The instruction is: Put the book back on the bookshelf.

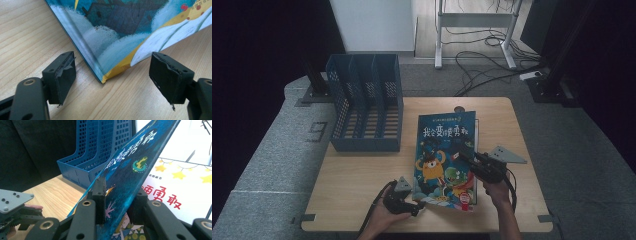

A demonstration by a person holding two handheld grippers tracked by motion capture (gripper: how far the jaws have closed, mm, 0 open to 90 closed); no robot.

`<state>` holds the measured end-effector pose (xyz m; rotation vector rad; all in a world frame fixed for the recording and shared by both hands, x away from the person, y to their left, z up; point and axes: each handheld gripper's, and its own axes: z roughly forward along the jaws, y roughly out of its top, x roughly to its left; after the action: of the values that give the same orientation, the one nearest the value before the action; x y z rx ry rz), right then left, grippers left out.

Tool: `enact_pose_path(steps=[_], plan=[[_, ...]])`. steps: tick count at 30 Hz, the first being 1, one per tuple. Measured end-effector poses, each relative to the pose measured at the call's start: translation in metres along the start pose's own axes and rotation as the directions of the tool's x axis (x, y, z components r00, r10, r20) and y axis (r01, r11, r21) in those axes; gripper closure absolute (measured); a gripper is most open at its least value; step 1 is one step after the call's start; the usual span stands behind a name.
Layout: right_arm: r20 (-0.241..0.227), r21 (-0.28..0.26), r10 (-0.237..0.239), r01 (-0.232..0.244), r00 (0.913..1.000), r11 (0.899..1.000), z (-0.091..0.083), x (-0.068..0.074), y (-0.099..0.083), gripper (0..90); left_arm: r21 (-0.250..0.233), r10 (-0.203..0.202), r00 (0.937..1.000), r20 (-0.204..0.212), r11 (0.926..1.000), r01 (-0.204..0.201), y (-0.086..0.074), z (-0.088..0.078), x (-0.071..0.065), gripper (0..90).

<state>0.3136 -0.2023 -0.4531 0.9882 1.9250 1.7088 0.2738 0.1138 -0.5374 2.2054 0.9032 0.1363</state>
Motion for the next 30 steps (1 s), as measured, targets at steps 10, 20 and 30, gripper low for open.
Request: enact_pose_path(steps=[10,20,30], plan=[[0.006,-0.003,0.004,-0.004,1.0000,1.000,-0.0007,0.0003,0.0002,70.6,0.005,0.021,0.9998,-0.003,0.9998,-0.021,0.0005,0.0011,-0.0029,21.4],[0.003,-0.006,0.015,-0.015,0.9999,1.000,-0.0017,-0.0007,0.0002,71.4,0.009,0.016,0.9999,-0.003,0.9998,-0.016,0.0012,0.0034,-0.0048,20.5],[-0.008,-0.011,0.003,-0.003,1.0000,1.000,-0.0037,0.0015,0.0024,71.8,0.026,0.040,0.9989,-0.026,0.9989,-0.039,0.0009,0.0072,-0.0089,21.3]])
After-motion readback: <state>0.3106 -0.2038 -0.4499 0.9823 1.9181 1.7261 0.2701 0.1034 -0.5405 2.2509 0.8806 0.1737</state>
